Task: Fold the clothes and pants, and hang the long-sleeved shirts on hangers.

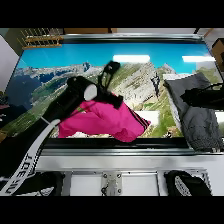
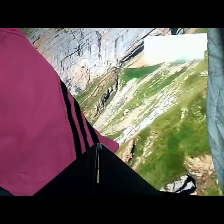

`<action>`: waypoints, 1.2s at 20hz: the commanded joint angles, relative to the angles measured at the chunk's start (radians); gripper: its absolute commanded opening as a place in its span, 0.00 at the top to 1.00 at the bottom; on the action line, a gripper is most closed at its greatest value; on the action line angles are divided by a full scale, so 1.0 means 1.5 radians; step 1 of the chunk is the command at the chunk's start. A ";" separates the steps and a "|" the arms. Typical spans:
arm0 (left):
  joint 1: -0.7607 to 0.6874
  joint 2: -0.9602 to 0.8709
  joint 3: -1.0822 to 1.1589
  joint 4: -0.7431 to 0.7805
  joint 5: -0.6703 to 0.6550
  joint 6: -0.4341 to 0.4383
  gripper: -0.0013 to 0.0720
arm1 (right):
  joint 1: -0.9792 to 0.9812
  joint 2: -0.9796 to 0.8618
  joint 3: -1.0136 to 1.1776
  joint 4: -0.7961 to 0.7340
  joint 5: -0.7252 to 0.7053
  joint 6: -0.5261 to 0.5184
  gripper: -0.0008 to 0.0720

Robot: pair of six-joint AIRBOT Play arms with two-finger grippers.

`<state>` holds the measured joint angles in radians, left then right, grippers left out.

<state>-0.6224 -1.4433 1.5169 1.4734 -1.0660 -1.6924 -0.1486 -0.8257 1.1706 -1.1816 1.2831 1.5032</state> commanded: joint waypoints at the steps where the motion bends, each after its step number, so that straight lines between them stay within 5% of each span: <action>1: 0.135 -0.081 0.115 0.011 -0.019 0.024 0.07 | 0.001 0.000 0.000 0.002 0.000 0.000 0.94; 3: 0.221 -0.153 0.161 -0.007 -0.044 0.052 0.07 | 0.001 0.000 0.000 0.002 0.000 0.000 0.94; 7: 0.350 -0.316 0.228 -0.227 -0.126 0.186 0.07 | 0.001 0.000 0.000 0.027 0.001 0.000 0.94; 10: 0.399 -0.415 0.277 -0.305 -0.155 0.202 0.07 | 0.001 0.000 0.000 0.060 0.001 0.000 0.94; 15: 0.397 -0.511 0.351 -0.321 -0.250 0.224 0.07 | 0.001 0.000 -0.001 0.092 0.001 0.000 0.94; 21: 0.348 -0.510 0.332 -0.320 -0.252 0.234 0.07 | 0.001 -0.001 -0.001 0.093 0.000 0.000 0.94; 22: 0.341 -0.510 0.332 -0.321 -0.247 0.232 0.12 | 0.001 -0.001 -0.001 0.093 0.000 0.000 0.94; 23: 0.335 -0.510 0.336 -0.321 -0.246 0.223 0.63 | 0.001 -0.003 -0.001 0.093 0.001 0.000 0.94; 24: 0.333 -0.510 0.346 -0.322 -0.248 0.209 0.98 | 0.001 -0.005 -0.001 0.090 0.000 -0.001 0.94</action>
<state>-0.1009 -2.2093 2.0171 1.0061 -1.4330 -1.3502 -0.1486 -0.8288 1.1702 -1.0458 1.2831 1.5036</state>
